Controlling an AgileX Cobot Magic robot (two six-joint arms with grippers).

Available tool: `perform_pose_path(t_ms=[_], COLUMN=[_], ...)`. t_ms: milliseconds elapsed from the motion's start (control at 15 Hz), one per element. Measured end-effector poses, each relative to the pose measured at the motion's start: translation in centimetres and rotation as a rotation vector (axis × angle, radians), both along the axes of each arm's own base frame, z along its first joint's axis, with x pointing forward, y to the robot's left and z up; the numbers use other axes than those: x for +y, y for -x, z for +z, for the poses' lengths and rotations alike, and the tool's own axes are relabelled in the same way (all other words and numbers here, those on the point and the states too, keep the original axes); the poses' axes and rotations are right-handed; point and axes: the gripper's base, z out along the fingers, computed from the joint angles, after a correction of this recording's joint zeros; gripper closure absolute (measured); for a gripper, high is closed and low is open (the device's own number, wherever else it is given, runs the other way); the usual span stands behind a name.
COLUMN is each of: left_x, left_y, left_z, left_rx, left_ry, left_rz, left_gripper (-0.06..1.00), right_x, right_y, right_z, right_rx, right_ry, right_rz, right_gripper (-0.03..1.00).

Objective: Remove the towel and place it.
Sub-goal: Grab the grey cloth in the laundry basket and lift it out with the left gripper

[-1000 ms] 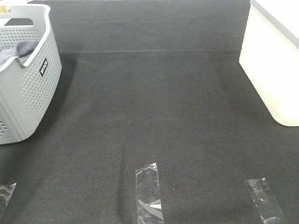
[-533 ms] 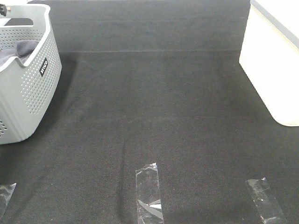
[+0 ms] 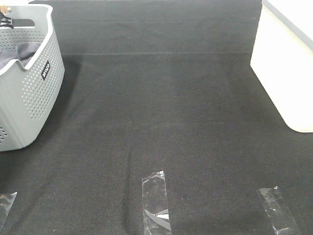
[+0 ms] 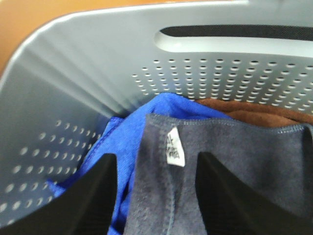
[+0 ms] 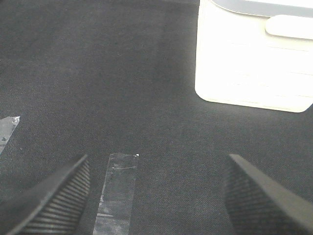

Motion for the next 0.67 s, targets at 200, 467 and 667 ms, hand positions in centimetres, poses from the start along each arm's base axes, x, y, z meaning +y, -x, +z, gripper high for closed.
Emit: perform_pose_path(t_ms=[200,467,667], left_x=[0.4,1.1,1.1], left_y=[-0.1,-0.1,-0.5], left_z=[-1.0,-1.5,-3.7], left_rx=[0.014,0.022,0.04], left_ry=[0.002,0.005,0.016], left_rz=[0.007,0.02,0.015], left_gripper=[0.47,0.47,0.47], right_x=[0.0,0.0,0.0], right_y=[0.0,0.0,0.0], right_z=[0.0,0.0,0.0], right_rx=[0.0,0.0,0.0], right_ry=[0.0,0.001,0.001], right_rz=[0.0,-0.001,-0.001], right_gripper=[0.26,0.26,0.26])
